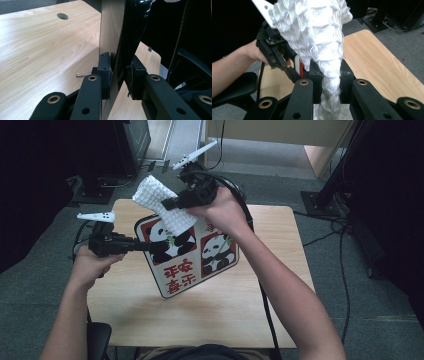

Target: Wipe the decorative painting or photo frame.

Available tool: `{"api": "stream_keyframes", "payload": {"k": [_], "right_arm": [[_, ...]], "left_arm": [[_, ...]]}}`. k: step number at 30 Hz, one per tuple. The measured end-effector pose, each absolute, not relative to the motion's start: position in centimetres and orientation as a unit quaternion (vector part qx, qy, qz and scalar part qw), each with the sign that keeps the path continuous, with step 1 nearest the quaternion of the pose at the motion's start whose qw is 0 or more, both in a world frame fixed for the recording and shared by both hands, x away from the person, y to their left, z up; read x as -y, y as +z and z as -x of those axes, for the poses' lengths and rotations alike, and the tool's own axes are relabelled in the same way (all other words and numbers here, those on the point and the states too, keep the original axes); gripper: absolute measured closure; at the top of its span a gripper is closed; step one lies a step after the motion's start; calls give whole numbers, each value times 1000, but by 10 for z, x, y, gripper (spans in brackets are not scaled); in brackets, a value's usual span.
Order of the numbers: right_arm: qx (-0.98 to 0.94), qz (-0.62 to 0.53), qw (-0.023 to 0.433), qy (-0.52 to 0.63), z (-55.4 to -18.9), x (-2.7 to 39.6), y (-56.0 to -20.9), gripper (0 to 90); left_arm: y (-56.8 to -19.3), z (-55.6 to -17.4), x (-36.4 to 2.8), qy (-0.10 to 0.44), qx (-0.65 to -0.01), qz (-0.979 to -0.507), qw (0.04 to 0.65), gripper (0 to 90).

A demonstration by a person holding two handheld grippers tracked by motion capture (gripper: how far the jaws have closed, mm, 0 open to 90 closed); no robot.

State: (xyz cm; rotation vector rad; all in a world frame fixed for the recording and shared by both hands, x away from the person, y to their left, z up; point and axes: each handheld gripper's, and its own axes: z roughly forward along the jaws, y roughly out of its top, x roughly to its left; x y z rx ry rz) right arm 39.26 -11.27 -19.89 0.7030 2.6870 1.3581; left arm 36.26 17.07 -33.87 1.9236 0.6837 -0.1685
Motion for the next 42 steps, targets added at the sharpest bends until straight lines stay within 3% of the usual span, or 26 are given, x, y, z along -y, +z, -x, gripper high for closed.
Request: {"api": "stream_keyframes", "payload": {"k": [13,32,42], "right_arm": [[-883,-232,-1,408,-408,68,-213,778],[-889,-231,22,394,-409,54,-219,777],[-888,-239,7,392,-414,57,-220,771]], "left_arm": [[-339,-362,-172,-63,-283,-801,523,767],[-339,-362,-172,-60,-282,-803,522,772],[-339,-361,-172,-61,-282,-803,522,772]]}}
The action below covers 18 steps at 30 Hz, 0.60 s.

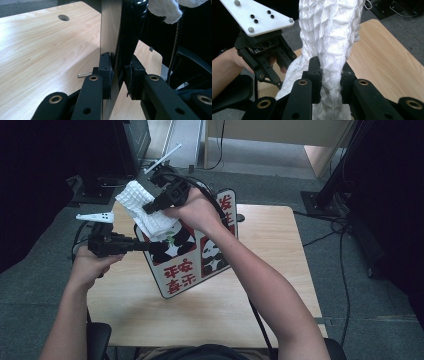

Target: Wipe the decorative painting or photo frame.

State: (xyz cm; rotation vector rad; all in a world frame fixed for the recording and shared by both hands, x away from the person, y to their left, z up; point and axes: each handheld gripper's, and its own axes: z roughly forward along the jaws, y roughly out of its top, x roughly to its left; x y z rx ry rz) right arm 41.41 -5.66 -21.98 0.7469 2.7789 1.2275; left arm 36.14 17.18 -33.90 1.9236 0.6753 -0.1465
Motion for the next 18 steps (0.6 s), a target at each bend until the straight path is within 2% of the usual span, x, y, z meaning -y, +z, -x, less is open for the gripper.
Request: {"api": "stream_keyframes", "payload": {"k": [12,18], "right_arm": [[-875,-252,-13,413,-419,68,-226,763],[-871,-259,-10,418,-421,77,-227,761]], "left_arm": [[-339,-360,-172,-60,-282,-805,519,774],[-338,-360,-171,-58,-283,-805,519,775]]}}
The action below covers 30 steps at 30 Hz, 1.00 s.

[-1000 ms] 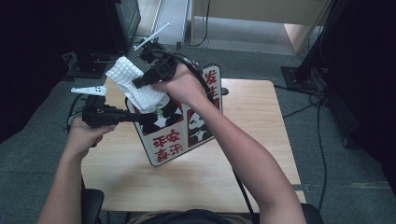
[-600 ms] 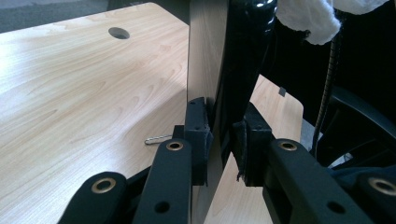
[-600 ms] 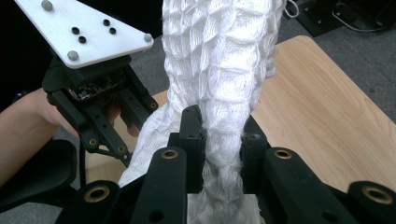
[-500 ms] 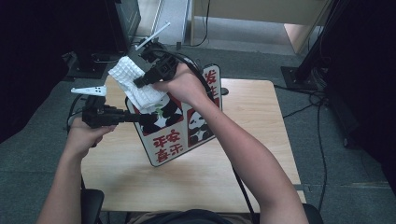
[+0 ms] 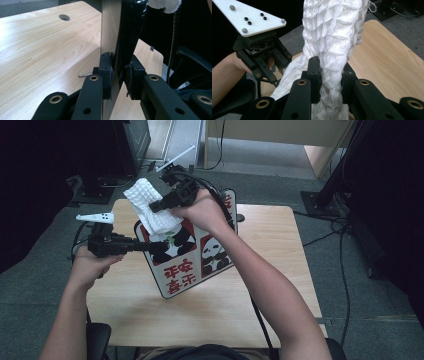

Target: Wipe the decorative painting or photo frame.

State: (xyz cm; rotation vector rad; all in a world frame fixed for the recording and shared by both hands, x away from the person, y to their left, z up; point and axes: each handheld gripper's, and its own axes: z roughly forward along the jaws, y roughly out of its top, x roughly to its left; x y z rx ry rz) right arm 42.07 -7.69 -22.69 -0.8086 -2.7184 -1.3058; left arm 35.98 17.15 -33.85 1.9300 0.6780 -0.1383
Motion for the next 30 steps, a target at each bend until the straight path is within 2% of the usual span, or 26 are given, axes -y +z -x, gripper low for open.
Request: {"api": "stream_keyframes", "payload": {"k": [30], "right_arm": [[857,285,-4,-430,-430,113,-229,750]], "left_arm": [[-338,-358,-171,-51,-281,-807,517,777]]}}
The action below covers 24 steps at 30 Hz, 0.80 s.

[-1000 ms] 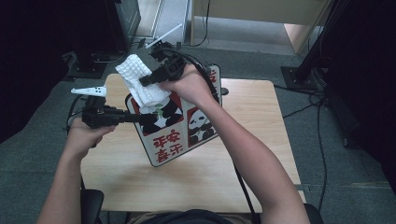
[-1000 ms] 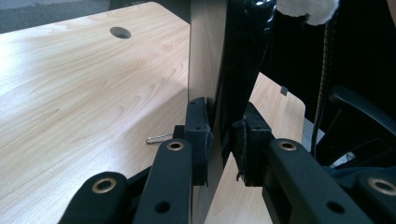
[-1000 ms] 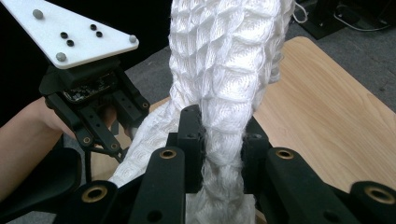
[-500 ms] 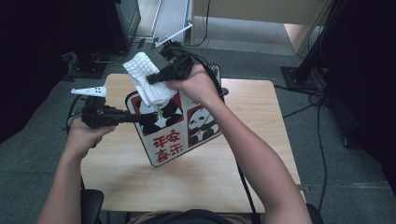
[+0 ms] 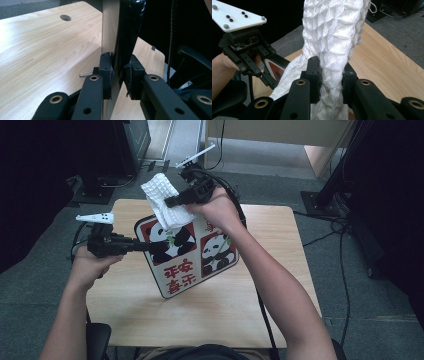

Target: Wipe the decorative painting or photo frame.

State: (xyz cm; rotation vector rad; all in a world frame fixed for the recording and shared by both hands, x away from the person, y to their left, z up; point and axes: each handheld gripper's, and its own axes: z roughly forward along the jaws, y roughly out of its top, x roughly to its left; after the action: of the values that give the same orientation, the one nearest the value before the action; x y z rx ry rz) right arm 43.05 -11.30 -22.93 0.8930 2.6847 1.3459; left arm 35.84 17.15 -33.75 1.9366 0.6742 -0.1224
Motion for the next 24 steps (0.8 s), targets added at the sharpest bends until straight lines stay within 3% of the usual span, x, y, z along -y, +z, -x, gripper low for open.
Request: {"api": "stream_keyframes", "payload": {"k": [24], "right_arm": [[-847,-312,17,430,-440,144,-229,750]], "left_arm": [[-337,-358,-172,-52,-282,-807,517,776]]}}
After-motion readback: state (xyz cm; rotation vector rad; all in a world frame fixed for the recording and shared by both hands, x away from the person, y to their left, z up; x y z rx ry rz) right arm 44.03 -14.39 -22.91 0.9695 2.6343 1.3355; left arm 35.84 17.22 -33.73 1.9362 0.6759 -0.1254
